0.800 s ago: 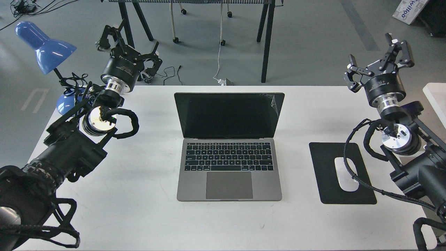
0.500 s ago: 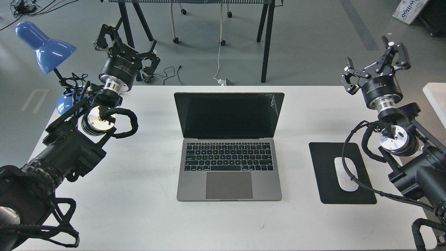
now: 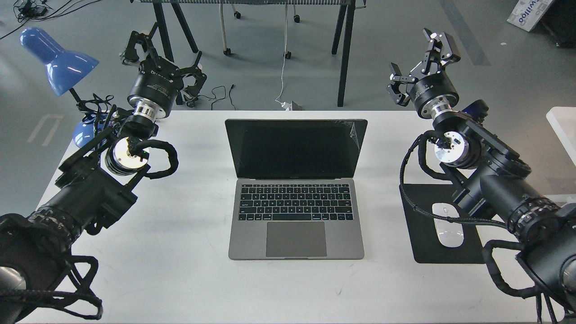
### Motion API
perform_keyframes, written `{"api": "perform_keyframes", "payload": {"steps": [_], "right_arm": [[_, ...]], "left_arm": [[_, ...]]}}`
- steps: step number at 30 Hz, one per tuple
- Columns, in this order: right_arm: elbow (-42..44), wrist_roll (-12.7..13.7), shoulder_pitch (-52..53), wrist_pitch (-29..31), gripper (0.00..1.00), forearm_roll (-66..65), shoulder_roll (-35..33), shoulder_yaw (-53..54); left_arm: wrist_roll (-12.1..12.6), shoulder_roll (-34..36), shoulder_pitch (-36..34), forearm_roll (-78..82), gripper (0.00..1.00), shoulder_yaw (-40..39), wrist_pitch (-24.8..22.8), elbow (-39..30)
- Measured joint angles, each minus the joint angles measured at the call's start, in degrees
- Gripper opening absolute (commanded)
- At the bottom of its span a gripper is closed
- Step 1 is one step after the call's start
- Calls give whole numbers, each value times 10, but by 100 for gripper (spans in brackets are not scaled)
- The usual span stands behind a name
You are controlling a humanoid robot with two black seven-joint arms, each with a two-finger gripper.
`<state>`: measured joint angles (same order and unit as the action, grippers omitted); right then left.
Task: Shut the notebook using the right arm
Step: 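Raise the right gripper and move it toward the laptop screen, then reach the right gripper over the laptop to the top edge of the screen, then push the screen down toward the keyboard with the right gripper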
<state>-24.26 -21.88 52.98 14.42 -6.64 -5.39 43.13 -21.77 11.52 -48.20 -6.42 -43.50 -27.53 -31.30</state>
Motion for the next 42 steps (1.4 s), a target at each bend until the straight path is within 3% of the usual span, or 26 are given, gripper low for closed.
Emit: {"api": "perform_keyframes", "payload": {"steps": [6,11,27,42], "right_arm": [[-4,9,4,5,100,2,20,-43],[-69,13,-19,7,100,3,14,-85],[-294,12,-128,4,100,-3,-142,-157],[-321,7,-157,7,100,-79,-150,-211]], "left_arm": [[1,-1,0,0,100,2,-2,-1],[1,0,0,0,100,2,-3,-1],[1,0,0,0,100,2,-3,-1],[1,0,0,0,100,2,-2,-1]]}}
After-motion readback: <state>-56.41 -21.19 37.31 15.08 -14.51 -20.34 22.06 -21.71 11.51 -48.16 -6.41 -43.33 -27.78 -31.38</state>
